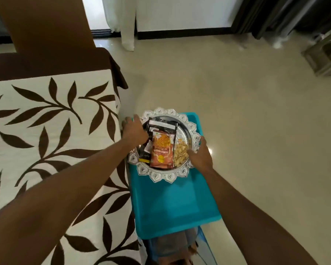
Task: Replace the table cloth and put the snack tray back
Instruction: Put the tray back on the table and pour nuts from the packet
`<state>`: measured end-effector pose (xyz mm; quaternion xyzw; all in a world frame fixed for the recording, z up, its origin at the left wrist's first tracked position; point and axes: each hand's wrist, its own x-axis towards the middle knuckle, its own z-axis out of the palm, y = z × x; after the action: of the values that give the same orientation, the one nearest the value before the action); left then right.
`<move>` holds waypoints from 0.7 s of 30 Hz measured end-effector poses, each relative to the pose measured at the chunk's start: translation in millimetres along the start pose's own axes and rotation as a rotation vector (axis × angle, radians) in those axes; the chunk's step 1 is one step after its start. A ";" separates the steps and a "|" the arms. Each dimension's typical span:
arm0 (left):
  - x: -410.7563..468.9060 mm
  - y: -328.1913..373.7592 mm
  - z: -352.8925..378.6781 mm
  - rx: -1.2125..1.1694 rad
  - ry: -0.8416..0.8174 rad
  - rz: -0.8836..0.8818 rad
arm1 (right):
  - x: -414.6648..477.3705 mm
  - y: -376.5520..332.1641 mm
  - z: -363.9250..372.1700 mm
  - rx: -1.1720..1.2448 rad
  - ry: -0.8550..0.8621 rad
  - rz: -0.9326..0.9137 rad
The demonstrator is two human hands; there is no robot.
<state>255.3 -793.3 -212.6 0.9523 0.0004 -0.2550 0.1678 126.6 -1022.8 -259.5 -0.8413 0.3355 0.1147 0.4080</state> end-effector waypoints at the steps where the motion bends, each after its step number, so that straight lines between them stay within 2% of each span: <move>1: 4.4 -0.4 1.3 0.006 -0.050 -0.046 | 1.5 -1.7 2.3 -0.003 0.003 0.015; 3: 10.0 1.5 7.4 0.062 -0.107 -0.067 | 4.6 -1.8 5.1 -0.013 0.021 0.036; 6: 17.0 0.0 12.6 0.118 -0.095 -0.064 | 7.8 -0.1 2.7 0.011 0.008 0.062; 10: 24.9 -2.8 2.2 -0.056 -0.071 -0.051 | 15.3 -5.5 -16.4 0.038 -0.010 0.090; 16: 0.7 1.2 -26.3 -0.437 -0.065 0.020 | 4.5 -21.9 -66.2 0.082 0.092 0.043; 21: -57.4 15.7 -61.4 -0.554 0.018 0.088 | -34.6 -38.4 -109.5 0.103 0.153 -0.050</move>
<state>236.5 -783.6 -129.7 0.8715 0.0304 -0.2291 0.4324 117.1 -1073.1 -149.8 -0.8337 0.3500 0.0226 0.4266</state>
